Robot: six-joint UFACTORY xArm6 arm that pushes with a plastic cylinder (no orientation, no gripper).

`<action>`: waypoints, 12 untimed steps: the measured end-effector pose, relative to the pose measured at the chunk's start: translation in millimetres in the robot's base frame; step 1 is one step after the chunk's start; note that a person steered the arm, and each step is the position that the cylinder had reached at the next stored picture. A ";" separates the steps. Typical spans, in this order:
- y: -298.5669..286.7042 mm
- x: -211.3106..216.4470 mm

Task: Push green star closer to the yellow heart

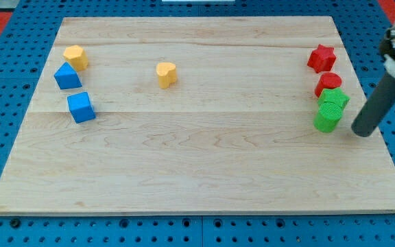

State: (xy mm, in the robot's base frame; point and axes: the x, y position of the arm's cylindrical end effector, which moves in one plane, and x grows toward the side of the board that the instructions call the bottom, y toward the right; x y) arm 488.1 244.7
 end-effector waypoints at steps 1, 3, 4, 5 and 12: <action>-16.7 -1.1; 24.4 -16.4; 35.6 -32.3; 35.6 -44.0; -73.1 -48.1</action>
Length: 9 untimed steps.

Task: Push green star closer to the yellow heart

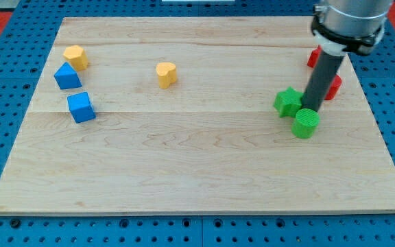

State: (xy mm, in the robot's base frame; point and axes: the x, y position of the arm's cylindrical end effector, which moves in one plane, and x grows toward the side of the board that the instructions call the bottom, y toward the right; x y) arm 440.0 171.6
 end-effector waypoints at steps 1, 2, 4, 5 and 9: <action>-23.6 0.0; -20.9 -8.4; -23.8 -24.7; -61.4 -24.8; -188.8 -24.8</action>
